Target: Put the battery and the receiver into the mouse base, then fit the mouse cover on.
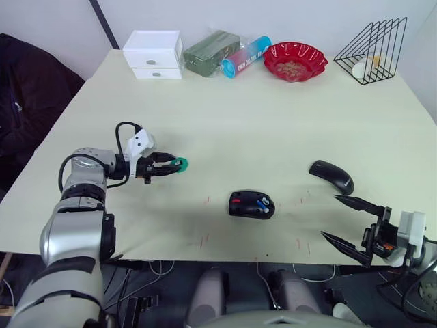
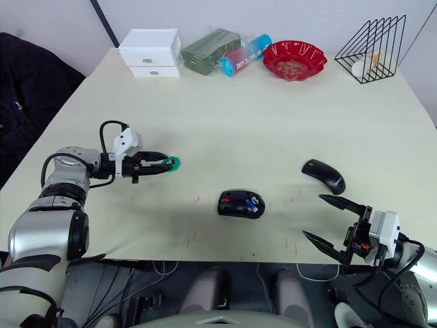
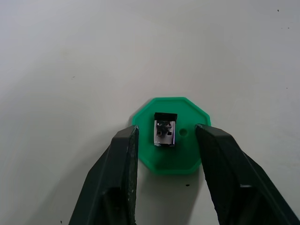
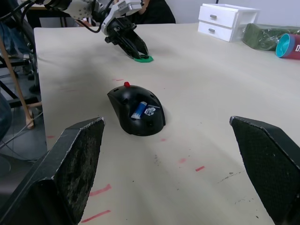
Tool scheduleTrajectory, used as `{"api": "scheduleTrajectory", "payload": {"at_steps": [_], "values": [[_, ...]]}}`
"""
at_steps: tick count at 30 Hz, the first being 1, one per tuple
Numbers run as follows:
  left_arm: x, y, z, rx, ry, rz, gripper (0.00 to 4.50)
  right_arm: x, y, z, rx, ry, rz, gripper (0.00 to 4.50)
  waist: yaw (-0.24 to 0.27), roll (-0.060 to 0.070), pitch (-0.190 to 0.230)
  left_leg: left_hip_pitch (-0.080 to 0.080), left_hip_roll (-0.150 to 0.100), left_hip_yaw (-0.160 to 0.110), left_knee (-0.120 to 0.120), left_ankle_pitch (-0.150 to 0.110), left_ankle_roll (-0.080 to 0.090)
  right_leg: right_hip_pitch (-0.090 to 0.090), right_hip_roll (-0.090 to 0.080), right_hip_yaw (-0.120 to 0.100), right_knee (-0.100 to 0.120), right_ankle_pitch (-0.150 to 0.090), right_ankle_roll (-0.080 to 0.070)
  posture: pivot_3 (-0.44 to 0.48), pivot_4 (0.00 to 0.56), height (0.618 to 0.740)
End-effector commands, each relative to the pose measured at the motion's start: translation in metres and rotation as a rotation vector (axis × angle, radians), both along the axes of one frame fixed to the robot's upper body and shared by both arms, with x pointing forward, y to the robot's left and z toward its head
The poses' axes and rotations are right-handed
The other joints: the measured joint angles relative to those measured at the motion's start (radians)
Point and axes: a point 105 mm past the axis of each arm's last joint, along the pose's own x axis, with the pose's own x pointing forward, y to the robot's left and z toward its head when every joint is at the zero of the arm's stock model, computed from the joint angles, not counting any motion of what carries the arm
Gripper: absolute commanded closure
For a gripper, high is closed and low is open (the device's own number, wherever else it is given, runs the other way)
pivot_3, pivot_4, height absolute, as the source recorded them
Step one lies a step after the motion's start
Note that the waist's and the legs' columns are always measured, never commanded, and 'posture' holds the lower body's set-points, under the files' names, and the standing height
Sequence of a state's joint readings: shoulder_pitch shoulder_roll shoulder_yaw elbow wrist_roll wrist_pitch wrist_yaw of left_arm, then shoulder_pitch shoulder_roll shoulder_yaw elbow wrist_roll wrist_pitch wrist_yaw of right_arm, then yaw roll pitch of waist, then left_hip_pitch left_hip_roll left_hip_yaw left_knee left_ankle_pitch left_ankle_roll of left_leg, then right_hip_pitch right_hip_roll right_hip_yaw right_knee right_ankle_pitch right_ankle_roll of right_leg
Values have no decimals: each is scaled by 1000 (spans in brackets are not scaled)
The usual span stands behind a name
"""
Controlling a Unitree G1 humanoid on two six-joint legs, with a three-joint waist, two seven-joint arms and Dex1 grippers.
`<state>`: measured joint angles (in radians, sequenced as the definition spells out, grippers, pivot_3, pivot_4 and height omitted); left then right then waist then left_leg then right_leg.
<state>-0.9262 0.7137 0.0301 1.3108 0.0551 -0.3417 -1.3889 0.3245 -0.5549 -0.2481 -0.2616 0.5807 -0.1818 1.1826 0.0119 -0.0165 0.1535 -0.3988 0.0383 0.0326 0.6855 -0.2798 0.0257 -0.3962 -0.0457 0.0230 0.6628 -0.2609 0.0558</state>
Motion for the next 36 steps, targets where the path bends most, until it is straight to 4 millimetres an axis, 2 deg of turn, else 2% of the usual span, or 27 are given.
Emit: {"api": "scheduleTrajectory", "payload": {"at_steps": [1,2,3,14,19,27,31,34,36], "values": [[-2,1,-2,-5,6,1,3664,-1,-1,11,-14,-52,1,0,0,0,0,0,0,0,0,0,0,0,0,0,0,0,0,0,150,740],[-2,1,-2,-3,6,-1,4282,-1,-1,11,-13,-51,1,0,0,0,0,0,0,0,0,0,0,0,0,0,0,0,0,0,150,740],[-2,1,-3,-1,6,-3,4497,-1,-1,11,-14,-51,1,0,0,0,0,0,0,0,0,0,0,0,0,0,0,0,0,0,150,740],[-2,1,-2,-4,0,-1,4494,-1,-1,12,-11,-54,11,0,0,0,0,0,0,0,0,0,0,0,0,0,0,0,0,0,150,740],[-1,1,12,-20,-34,-26,4494,-3,1,16,8,-56,51,0,0,0,0,0,0,0,0,0,0,0,0,0,0,0,0,0,150,740],[-5,-1,42,11,-94,-159,4494,-3,1,20,11,-56,86,0,0,0,0,0,0,0,0,0,0,0,0,0,0,0,0,0,150,740],[-5,-9,55,50,-112,-238,4494,2,3,24,16,-50,107,0,0,0,0,0,0,0,0,0,0,0,0,0,0,0,0,0,150,740],[-5,-12,57,103,-115,-272,4494,6,4,24,12,-37,99,0,0,0,0,0,0,0,0,0,0,0,0,0,0,0,0,0,150,740],[-3,-21,66,86,-147,-300,4494,17,5,28,30,-26,60,0,0,0,0,0,0,0,0,0,0,0,0,0,0,0,0,0,150,740]]}}
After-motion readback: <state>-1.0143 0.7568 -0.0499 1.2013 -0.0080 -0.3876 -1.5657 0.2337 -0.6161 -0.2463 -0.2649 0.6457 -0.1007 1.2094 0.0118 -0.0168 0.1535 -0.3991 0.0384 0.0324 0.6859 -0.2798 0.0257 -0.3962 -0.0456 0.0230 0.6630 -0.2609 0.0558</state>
